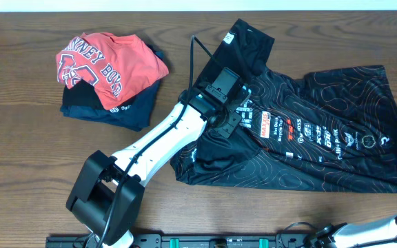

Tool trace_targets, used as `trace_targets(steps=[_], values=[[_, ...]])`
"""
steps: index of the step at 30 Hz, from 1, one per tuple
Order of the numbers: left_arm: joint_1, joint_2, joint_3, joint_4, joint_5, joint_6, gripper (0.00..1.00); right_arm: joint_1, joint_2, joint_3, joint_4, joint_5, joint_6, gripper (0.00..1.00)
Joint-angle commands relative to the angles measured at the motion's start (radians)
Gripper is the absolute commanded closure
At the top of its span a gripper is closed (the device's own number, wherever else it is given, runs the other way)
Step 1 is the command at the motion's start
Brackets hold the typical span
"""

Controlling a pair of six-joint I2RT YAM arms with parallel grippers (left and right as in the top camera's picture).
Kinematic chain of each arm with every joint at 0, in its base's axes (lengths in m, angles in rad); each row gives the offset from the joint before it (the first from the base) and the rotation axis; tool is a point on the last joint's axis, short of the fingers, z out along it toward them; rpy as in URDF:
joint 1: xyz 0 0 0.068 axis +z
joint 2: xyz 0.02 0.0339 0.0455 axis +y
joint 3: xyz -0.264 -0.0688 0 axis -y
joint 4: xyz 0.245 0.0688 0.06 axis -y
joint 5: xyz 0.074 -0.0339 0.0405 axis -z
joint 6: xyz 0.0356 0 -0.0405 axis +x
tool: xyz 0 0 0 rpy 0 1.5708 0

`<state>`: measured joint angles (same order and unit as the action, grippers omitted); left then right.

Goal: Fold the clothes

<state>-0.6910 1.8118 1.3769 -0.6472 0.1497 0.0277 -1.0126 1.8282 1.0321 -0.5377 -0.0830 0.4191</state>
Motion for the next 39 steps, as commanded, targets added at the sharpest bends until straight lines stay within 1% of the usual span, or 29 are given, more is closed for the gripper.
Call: trace_targets(steps=[1,2,3,19,25,29,34,39], values=[[0.002,0.000,0.022,-0.003,-0.013,0.013,0.94,-0.008,0.043,-0.016,-0.005,-0.030,0.002,0.95],[0.002,0.000,0.022,-0.003,-0.013,0.013,0.94,-0.011,0.039,-0.015,-0.006,-0.031,0.003,0.98],[0.002,0.000,0.022,-0.003,-0.013,0.013,0.94,-0.012,0.033,-0.014,-0.009,-0.031,0.003,0.99],[0.002,0.000,0.022,-0.003,-0.013,0.013,0.94,-0.028,-0.177,-0.005,-0.023,-0.091,0.026,0.99],[0.002,0.000,0.023,-0.002,-0.016,0.014,0.94,-0.028,-0.190,-0.005,-0.003,-0.125,0.040,0.99],[0.002,0.000,0.023,-0.003,-0.069,0.014,0.94,-0.028,-0.190,-0.005,0.035,-0.159,0.041,0.99],[0.002,-0.007,0.023,-0.002,-0.070,0.014,0.94,-0.025,-0.190,-0.005,0.056,-0.162,0.068,0.99],[0.002,-0.020,0.023,0.000,-0.137,0.014,0.94,-0.006,-0.190,-0.005,0.079,-0.161,0.067,0.99]])
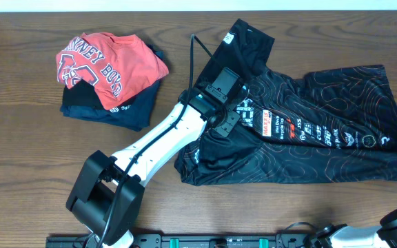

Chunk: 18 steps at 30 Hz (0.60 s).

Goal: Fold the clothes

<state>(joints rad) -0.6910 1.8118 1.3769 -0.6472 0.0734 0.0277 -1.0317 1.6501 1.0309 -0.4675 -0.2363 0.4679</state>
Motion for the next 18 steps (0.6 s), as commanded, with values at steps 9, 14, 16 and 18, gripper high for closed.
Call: trace_targets(steps=[9,14,16,18], values=[[0.002,-0.020,0.023,0.004,-0.087,0.024,0.94,0.082,-0.012,-0.004,0.045,-0.007,0.018,0.99],[0.002,-0.020,0.023,0.004,-0.106,0.024,0.75,0.097,-0.012,-0.004,0.058,-0.003,0.017,0.60],[0.002,-0.021,0.023,-0.003,-0.123,0.024,0.52,0.092,-0.012,-0.004,0.064,-0.004,0.006,0.42],[0.002,-0.023,0.023,-0.021,-0.145,0.024,0.44,0.079,-0.012,-0.004,0.059,-0.004,-0.002,0.34]])
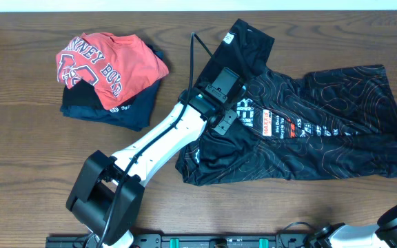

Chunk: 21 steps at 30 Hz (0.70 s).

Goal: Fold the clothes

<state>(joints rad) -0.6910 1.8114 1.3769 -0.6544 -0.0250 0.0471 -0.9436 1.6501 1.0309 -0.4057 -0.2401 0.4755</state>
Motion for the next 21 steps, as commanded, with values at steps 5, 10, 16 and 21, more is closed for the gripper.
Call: trace_targets(steps=[5,10,16,21], values=[[0.002,-0.043,0.023,-0.087,-0.055,-0.012,0.31,-0.035,-0.012,-0.004,-0.036,0.000,-0.009,0.30],[0.002,-0.051,0.020,-0.239,-0.026,-0.126,0.21,-0.037,-0.012,-0.004,-0.084,-0.005,-0.009,0.30],[0.002,-0.036,-0.099,-0.278,0.097,-0.135,0.21,-0.037,-0.012,-0.004,-0.108,-0.005,-0.009,0.31],[0.002,-0.028,-0.210,-0.205,0.169,-0.138,0.22,-0.037,-0.012,-0.004,-0.115,-0.005,-0.009,0.31]])
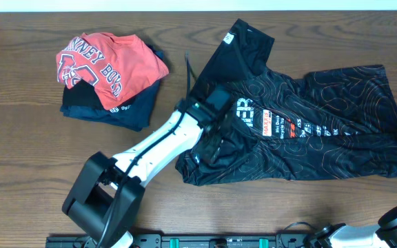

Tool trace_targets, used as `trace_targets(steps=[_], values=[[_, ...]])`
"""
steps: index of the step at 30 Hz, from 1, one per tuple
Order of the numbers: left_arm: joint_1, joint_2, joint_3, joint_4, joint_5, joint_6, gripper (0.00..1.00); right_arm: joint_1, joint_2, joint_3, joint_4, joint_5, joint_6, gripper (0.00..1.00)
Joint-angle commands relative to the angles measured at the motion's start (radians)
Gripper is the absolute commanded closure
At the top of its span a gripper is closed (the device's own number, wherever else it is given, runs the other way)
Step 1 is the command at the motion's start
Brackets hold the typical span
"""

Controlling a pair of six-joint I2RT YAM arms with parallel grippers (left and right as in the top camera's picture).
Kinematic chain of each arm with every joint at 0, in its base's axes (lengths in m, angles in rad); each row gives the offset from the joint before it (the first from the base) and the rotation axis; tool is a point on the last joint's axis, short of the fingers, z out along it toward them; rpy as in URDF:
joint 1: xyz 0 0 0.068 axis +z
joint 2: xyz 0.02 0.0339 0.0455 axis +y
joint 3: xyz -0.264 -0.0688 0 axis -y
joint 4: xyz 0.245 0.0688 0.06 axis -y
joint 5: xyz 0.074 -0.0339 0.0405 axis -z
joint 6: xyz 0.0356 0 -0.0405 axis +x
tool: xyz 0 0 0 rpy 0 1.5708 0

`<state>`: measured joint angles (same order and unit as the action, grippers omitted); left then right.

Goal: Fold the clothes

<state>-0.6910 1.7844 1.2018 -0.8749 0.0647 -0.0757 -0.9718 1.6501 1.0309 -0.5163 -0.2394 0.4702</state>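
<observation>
A black jersey [309, 148] with red contour lines and white logos lies spread over the middle and right of the table, its collar and one sleeve toward the top. My left arm reaches from the lower left up to the jersey's left part. My left gripper [216, 129] sits low over the cloth near the logos, and its dark fingers blend into the fabric. Only a piece of my right arm shows at the bottom right corner; its gripper is out of view.
A folded red shirt [109, 62] lies on a folded navy garment [109, 109] at the upper left. The left arm's base [102, 200] stands at the front left. The wooden table [19, 158] shows around the clothes.
My left wrist has shifted a little down and to the left over the jersey, and its cable now stands further left. The jersey's outline is almost unchanged.
At first the jersey's lower right hem reached far toward the bottom right, with my left gripper on its chest. Then that hem was drawn up and the right side lay straighter. Now the left wrist has slid toward the lower left.
</observation>
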Motion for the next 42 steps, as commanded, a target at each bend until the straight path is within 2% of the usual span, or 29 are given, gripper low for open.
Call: trace_targets(steps=[1,3,6,10,14,20,21,22,23,25,27,32,39,42], values=[[0.002,-0.001,-0.045,0.021,0.118,-0.014,0.24,-0.009,-0.012,-0.004,-0.006,-0.005,-0.004,0.32],[0.000,-0.001,-0.058,0.029,0.162,-0.012,0.29,-0.009,-0.012,-0.004,-0.009,-0.005,-0.004,0.32],[0.000,-0.001,-0.063,0.040,0.163,-0.012,0.65,-0.009,-0.012,-0.004,-0.016,-0.005,-0.004,0.32],[0.001,-0.001,-0.063,0.041,0.140,0.001,0.94,-0.009,-0.012,-0.004,-0.018,-0.005,-0.004,0.33],[0.023,-0.001,-0.063,0.001,-0.027,0.002,0.94,-0.009,-0.012,-0.004,-0.018,-0.005,-0.004,0.36],[0.134,-0.003,-0.059,-0.014,-0.047,0.003,0.94,-0.009,-0.012,-0.004,-0.015,-0.006,-0.004,0.36],[0.149,-0.004,-0.054,-0.017,-0.046,0.003,0.90,-0.008,-0.012,-0.004,-0.015,-0.006,-0.004,0.36],[0.158,-0.005,-0.048,-0.022,-0.046,0.003,0.55,-0.008,-0.012,-0.004,-0.014,-0.006,-0.004,0.35],[0.164,-0.007,-0.042,-0.027,-0.046,0.003,0.37,-0.006,-0.012,-0.004,-0.014,-0.006,-0.003,0.35],[0.169,-0.014,-0.027,-0.042,-0.047,0.003,0.21,-0.003,-0.012,-0.004,-0.003,-0.025,-0.004,0.35],[0.169,-0.022,-0.009,-0.061,-0.051,0.004,0.18,0.003,-0.012,-0.004,0.027,-0.070,-0.004,0.35],[0.169,-0.057,0.089,-0.113,-0.051,0.005,0.18,0.040,-0.012,-0.003,0.125,-0.256,-0.076,0.43],[0.171,-0.063,0.328,-0.076,-0.049,0.150,0.16,0.233,-0.012,0.049,0.098,-0.262,-0.166,0.43],[0.195,-0.027,0.434,-0.006,-0.046,0.179,0.12,0.323,-0.012,0.109,0.085,-0.241,-0.172,0.44]])
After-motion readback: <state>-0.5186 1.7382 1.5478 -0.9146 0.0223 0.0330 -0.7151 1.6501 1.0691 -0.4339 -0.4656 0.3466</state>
